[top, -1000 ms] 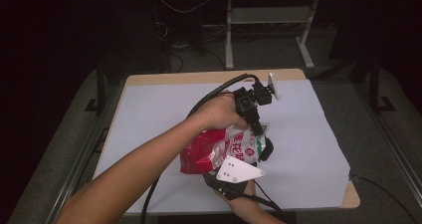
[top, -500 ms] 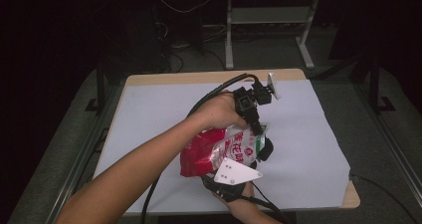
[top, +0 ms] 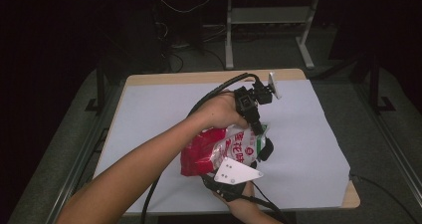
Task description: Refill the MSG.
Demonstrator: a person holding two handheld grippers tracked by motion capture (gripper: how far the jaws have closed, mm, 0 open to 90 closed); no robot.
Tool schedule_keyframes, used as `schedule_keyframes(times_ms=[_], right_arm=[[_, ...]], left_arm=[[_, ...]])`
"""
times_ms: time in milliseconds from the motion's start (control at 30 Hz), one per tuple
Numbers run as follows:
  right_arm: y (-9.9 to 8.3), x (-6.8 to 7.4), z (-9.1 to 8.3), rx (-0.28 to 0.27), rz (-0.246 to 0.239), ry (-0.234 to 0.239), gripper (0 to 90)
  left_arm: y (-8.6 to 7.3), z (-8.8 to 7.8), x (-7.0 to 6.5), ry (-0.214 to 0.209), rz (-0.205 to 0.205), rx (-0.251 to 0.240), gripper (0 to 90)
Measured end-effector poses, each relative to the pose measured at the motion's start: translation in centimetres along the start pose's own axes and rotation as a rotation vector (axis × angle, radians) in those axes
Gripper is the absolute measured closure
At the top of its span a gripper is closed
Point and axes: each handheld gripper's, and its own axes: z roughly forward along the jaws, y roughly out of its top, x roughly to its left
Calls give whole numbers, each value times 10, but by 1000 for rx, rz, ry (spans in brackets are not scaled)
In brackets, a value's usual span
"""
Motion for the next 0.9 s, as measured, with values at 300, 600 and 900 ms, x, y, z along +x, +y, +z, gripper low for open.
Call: schedule_keyframes(times_ms=[300, 600, 900], right_arm=[[2, -1, -2, -11, 1, -10, 900], [2, -2, -3, -14, 0, -10, 900], [3, -1, -2, -14, 5, -3, 900]], left_arm=[[6, 1, -2, -5, 21, 26, 900], [8, 4, -2, -13, 23, 39, 900], [7, 3, -1, -9, 20, 36, 900]])
